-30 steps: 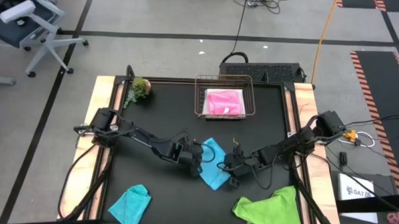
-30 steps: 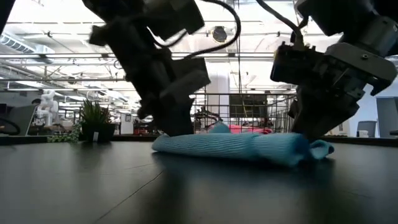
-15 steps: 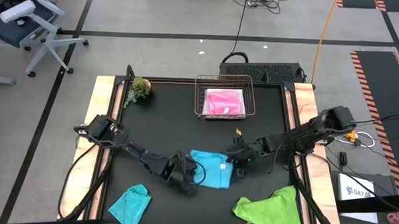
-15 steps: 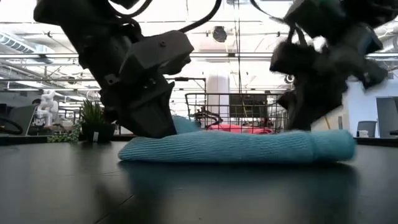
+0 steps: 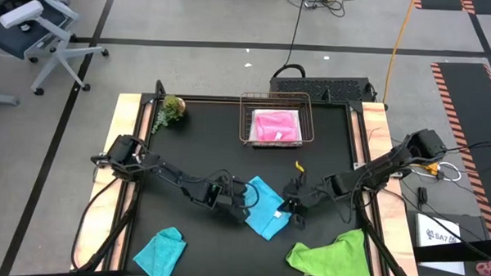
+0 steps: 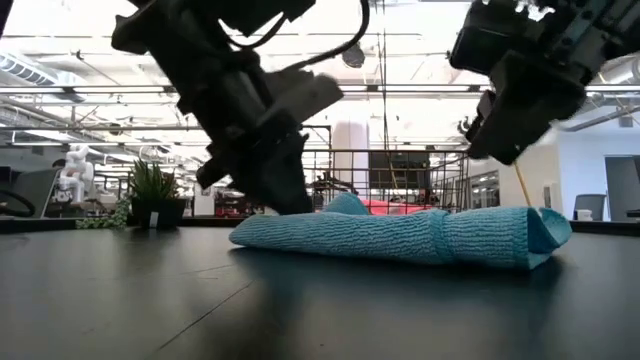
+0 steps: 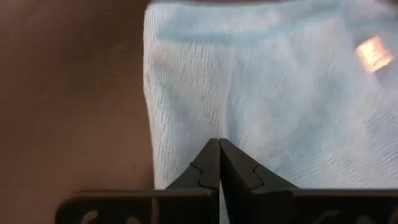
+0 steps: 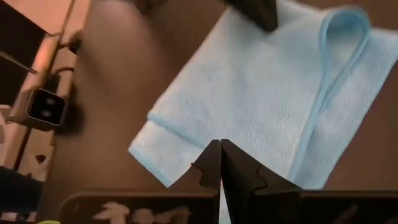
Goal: Fold microfiber towels
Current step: Fold the right blue towel
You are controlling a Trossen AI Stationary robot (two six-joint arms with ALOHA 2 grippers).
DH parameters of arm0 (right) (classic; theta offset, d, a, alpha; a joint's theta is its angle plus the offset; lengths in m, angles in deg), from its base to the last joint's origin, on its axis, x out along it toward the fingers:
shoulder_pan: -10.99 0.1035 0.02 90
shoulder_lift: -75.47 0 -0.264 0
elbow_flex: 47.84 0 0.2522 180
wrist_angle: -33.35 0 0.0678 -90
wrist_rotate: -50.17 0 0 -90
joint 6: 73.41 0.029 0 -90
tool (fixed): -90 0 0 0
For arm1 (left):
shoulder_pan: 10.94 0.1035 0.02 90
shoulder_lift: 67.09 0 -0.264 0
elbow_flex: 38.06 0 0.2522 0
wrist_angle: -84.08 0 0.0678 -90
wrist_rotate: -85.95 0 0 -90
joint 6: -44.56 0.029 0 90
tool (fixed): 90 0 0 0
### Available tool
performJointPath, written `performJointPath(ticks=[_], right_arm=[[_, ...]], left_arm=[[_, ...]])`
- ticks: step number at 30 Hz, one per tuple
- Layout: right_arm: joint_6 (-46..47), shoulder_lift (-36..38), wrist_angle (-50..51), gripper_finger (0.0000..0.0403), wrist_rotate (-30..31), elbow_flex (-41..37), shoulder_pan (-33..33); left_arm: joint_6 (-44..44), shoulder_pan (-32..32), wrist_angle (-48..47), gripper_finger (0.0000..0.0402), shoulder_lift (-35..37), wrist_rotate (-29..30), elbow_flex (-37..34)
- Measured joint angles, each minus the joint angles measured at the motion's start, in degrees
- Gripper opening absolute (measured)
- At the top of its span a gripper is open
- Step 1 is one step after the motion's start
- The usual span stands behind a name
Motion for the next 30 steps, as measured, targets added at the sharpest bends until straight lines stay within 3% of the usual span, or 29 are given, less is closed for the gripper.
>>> performJointPath(ticks=[6,15,30], right_arm=[[3.5,-7.8,-6.1,0.0000,1.4,0.0,2.8],[3.0,-14.7,-6.6,0.0000,1.4,0.1,3.0],[-22.3,-4.5,11.6,0.0000,-0.3,-0.2,-6.9]], left_arm=[[0.5,0.4,2.8,0.0005,0.1,-1.1,0.1],[5.1,0.8,6.3,0.0004,2.3,1.5,0.1],[5.3,1.4,6.0,0.0011,2.3,1.4,0.2]])
